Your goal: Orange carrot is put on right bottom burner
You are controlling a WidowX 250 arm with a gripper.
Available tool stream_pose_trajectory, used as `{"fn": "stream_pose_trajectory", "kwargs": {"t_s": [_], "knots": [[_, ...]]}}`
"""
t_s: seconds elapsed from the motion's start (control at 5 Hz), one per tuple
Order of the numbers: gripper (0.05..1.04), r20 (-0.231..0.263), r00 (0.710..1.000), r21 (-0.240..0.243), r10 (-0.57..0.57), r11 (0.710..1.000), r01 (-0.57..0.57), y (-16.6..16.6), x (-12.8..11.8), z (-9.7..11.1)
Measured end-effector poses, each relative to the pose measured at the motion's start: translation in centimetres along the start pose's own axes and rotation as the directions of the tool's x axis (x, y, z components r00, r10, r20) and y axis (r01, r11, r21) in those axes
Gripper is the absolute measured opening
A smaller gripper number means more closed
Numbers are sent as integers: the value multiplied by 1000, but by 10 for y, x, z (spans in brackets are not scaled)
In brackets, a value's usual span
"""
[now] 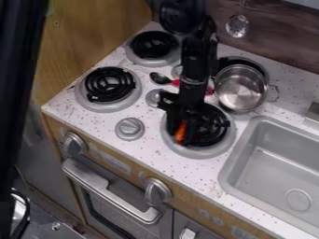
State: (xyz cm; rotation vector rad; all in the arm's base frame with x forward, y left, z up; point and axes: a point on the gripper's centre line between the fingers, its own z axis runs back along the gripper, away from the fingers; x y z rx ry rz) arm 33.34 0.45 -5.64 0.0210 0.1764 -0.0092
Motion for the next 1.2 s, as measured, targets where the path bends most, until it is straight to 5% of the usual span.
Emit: {"fn": "stream_pose_trajectory", "kwargs": {"t_s": [0.4, 0.8, 1.2], "knots": [[444, -31, 1000, -10, 1, 1000, -1, -3, 11, -5], [964, -3, 1000, -21, 14, 1000, -14, 0, 3, 2], [994, 140, 990, -33, 28, 999, -24, 9, -7, 55]]}}
